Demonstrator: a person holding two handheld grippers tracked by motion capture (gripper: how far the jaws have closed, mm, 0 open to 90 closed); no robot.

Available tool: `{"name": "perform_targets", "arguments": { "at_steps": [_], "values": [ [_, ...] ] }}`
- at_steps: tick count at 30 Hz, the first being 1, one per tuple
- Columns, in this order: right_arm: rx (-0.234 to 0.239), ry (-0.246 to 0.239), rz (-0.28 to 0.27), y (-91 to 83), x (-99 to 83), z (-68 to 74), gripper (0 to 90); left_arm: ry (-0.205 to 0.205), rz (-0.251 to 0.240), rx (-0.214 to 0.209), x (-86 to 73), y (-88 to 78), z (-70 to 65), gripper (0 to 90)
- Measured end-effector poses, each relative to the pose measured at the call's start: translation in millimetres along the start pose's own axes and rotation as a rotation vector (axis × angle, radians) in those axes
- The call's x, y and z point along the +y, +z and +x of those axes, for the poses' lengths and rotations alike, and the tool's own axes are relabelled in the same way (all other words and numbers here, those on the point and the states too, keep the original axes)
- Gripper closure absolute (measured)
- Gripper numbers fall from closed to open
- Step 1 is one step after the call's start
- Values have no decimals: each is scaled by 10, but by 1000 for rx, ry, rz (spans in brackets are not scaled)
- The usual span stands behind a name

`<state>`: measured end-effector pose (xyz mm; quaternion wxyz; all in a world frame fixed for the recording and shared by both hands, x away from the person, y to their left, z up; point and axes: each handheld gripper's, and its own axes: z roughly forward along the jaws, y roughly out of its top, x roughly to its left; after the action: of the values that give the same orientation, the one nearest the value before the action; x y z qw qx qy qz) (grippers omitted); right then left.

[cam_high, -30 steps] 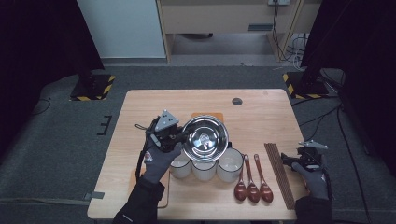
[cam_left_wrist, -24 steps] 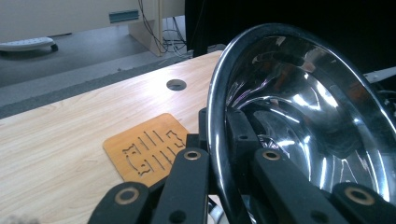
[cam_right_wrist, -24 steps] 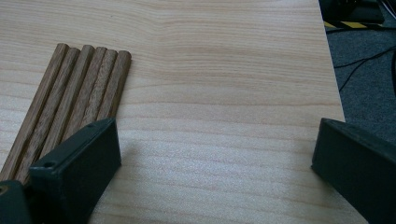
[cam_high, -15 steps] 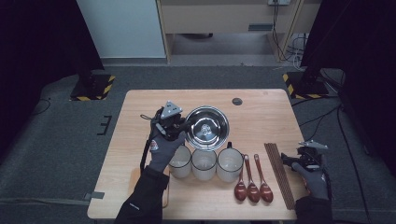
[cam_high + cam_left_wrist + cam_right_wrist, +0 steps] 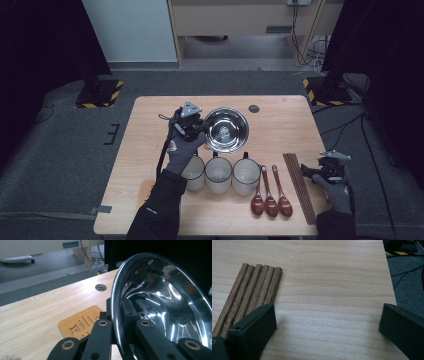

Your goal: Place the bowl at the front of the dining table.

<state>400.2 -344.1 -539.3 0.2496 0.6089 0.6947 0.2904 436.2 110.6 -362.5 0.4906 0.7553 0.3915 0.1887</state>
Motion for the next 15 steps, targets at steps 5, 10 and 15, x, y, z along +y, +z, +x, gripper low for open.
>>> {"name": "perform_targets", "arguments": {
  "at_steps": [5,10,15],
  "values": [
    [0,0,0,0,0,0,10,-2,6,7,38,97,13,859],
    [0,0,0,0,0,0,10,-9,16,2,62,194,41,859],
    [0,0,0,0,0,-1,10,-13,27,16,96,270,95,859]
  ]
}}
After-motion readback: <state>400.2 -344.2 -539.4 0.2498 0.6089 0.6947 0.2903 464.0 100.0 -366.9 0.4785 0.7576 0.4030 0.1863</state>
